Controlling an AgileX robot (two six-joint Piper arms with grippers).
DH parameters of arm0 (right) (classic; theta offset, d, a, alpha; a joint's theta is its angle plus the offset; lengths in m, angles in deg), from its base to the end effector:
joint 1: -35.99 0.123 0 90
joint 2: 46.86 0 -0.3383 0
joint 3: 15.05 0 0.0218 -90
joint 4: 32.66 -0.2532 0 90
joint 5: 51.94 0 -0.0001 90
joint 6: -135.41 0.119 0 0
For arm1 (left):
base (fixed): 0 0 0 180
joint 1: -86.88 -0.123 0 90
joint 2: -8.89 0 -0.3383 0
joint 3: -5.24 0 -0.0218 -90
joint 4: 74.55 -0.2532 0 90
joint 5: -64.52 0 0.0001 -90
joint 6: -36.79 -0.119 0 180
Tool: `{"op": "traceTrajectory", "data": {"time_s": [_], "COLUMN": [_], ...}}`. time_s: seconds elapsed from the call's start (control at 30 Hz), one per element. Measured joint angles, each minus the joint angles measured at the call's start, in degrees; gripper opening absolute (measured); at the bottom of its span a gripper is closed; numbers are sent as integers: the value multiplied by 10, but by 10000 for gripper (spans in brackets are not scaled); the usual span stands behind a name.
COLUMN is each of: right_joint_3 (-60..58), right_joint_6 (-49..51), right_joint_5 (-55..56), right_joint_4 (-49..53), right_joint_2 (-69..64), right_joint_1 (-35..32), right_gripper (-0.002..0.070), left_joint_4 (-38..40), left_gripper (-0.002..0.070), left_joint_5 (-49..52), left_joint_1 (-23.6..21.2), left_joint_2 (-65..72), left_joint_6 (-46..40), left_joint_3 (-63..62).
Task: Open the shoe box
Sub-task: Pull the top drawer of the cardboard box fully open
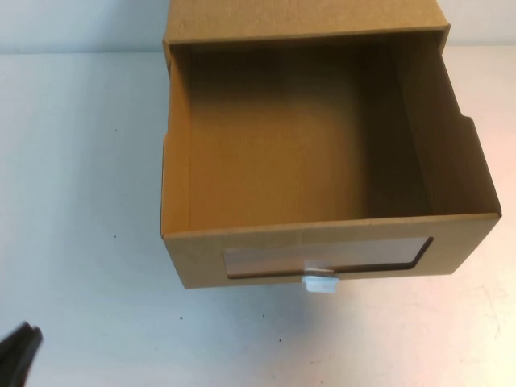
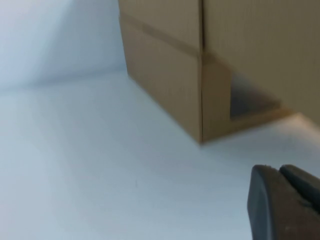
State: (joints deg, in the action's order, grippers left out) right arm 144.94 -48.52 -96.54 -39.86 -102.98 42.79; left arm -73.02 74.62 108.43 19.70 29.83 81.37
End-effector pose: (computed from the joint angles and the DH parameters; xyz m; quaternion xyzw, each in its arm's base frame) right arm 0.1518 0.0287 0.4255 -0.0641 0.8653 0.0728 0.4918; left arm 0.0346 -0.0143 0.2071 0.1764 0.7281 -0.0945 0.6556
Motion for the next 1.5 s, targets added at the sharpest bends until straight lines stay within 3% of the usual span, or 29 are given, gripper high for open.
{"op": "traceTrajectory", "data": {"time_s": [0.73,0.8,1.03,1.17,1.3,1.5], "right_joint_3": [-4,-4,-4,-18,-93,-314], "right_joint_6": [0,0,0,0,0,0], "right_joint_5": [-4,-17,-23,-10,83,316], "right_joint_4": [-40,-50,-12,31,64,80], "right_joint_2": [4,4,3,1,37,181], "right_joint_1": [0,0,0,-1,-17,-58], "right_gripper": [-13,-13,-13,-13,-13,-13], "left_joint_4": [0,0,0,0,0,0], "left_gripper": [-5,-5,-5,-5,-5,-5], "left_joint_5": [38,40,34,32,34,39], "left_joint_1": [-4,-23,-154,-191,-195,-195], "left_joint_2": [-2,-11,-48,-48,-49,-49], "left_joint_6": [2,2,2,2,2,2], "left_joint_3": [38,38,38,38,38,38]}}
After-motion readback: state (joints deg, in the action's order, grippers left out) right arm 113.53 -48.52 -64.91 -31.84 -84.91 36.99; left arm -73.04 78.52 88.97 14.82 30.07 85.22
